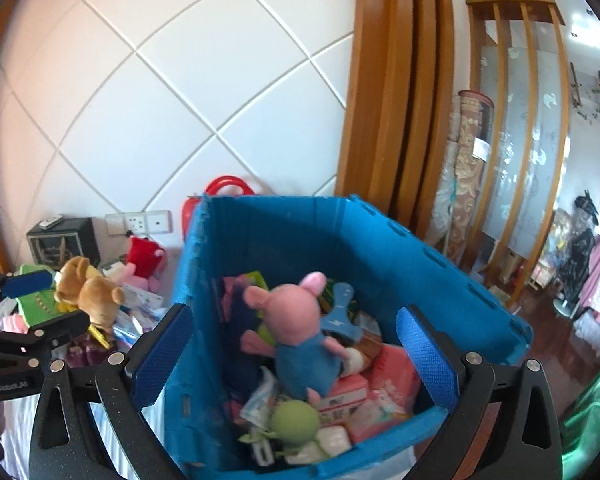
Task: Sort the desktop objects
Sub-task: 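Move both tools back over the toy pile on the table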
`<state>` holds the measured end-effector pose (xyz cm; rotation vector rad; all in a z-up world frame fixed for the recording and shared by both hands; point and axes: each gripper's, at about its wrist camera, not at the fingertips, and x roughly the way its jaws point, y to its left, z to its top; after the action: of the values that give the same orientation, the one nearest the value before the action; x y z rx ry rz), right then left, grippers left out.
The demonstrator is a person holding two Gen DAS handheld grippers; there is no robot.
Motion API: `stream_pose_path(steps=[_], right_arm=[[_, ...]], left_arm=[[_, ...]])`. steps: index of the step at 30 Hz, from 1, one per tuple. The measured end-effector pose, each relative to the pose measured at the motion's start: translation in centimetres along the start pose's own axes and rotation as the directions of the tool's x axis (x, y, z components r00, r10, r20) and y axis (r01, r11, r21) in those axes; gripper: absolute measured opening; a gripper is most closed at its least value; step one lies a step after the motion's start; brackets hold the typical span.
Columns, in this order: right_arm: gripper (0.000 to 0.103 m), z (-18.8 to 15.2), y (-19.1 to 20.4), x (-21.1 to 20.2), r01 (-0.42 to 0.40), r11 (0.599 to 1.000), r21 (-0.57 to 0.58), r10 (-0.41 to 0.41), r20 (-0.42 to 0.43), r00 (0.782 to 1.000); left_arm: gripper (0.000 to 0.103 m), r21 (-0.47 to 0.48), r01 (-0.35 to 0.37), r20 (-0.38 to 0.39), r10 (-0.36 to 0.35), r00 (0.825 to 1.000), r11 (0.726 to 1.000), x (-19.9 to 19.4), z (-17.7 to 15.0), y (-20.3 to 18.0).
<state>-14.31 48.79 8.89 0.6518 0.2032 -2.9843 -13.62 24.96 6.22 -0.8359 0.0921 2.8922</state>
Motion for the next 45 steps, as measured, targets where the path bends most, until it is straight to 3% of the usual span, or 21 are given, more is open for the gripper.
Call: stream_pose_path(steps=[5, 10, 17, 21, 26, 32, 35, 36, 40, 43, 45], right_arm=[[0.103, 0.8, 6.8, 0.9, -0.119, 0.993, -0.015, 0.119, -0.014, 0.993], [0.103, 0.9, 12.6, 3.1, -0.209, 0.977, -0.029, 0.207, -0.067, 0.976], [0.103, -1.0, 18.2, 10.3, -0.266, 0.963, 0.035, 0.266, -0.228, 0.936], [0.103, -2.6, 19.9, 14.9, -0.259, 0.964, 0.058, 0.263, -0.332, 0.906], [0.103, -2.4, 21.7, 18.8, -0.262, 0.963, 0.064, 0.267, -0.374, 0.888], [0.103, -2.6, 23.5, 24.3, -0.237, 0.967, 0.094, 0.255, -0.418, 0.872], [0.103, -2.9, 24.3, 26.3, -0.233, 0.966, 0.113, 0.259, -0.434, 0.863], [0.103, -3.0, 24.5, 26.8, -0.233, 0.966, 0.114, 0.259, -0.439, 0.860], [0.103, -3.4, 25.5, 28.3, -0.243, 0.962, 0.125, 0.273, -0.447, 0.852], [0.103, -4.2, 26.5, 29.2, -0.265, 0.952, 0.154, 0.307, -0.467, 0.830], [0.103, -5.2, 27.4, 29.5, -0.294, 0.938, 0.184, 0.346, -0.487, 0.802]], left_arm=[[0.075, -0.072, -0.107, -0.047, 0.103, 0.994, 0.992, -0.2, -2.8, 8.1], [0.075, -0.139, -0.210, -0.117, 0.195, 0.974, 0.968, 0.9, -5.1, 15.6], [0.075, -0.198, -0.286, -0.240, 0.236, 0.941, 0.938, 4.1, -6.5, 23.2], [0.075, -0.186, -0.314, -0.289, 0.253, 0.923, 0.931, 7.9, -5.0, 26.3], [0.075, -0.217, -0.319, -0.347, 0.232, 0.909, 0.923, 15.6, -3.0, 29.8], [0.075, -0.256, -0.285, -0.333, 0.193, 0.923, 0.924, 24.1, -0.7, 31.9], [0.075, -0.237, -0.277, -0.416, 0.160, 0.895, 0.931, 26.8, -1.9, 31.7], [0.075, -0.235, -0.254, -0.430, 0.134, 0.893, 0.938, 26.8, -2.9, 31.3], [0.075, -0.249, -0.180, -0.374, 0.077, 0.924, 0.952, 23.0, -6.6, 29.5], [0.075, -0.255, -0.159, -0.384, 0.051, 0.922, 0.954, 20.0, -9.4, 28.5], [0.075, -0.244, -0.162, -0.401, 0.052, 0.915, 0.956, 18.6, -11.5, 27.9]])
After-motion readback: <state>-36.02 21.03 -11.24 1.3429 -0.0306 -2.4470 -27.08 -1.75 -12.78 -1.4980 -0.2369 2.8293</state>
